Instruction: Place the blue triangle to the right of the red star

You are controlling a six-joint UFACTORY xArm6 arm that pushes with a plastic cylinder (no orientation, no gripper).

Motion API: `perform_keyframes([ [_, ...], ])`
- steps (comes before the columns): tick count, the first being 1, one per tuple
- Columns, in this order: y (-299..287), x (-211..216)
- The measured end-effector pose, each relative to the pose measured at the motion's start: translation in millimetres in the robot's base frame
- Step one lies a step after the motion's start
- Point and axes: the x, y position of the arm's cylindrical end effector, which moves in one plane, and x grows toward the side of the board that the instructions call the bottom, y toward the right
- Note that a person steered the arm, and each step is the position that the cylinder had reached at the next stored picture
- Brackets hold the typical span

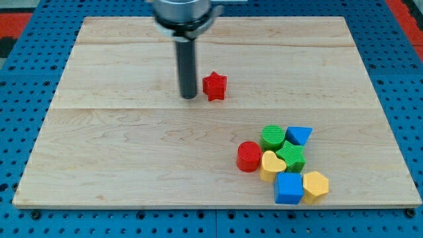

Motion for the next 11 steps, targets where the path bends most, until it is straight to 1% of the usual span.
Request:
perform_keyframes([
  [1, 89, 48],
  [2, 205, 57],
  [3, 263, 69],
  [4, 272, 108],
  [5, 232, 97],
  [6, 175, 83],
  [7, 175, 101],
  [8, 125, 68],
  [9, 87, 18],
  [10, 105, 20],
  [11, 223, 42],
])
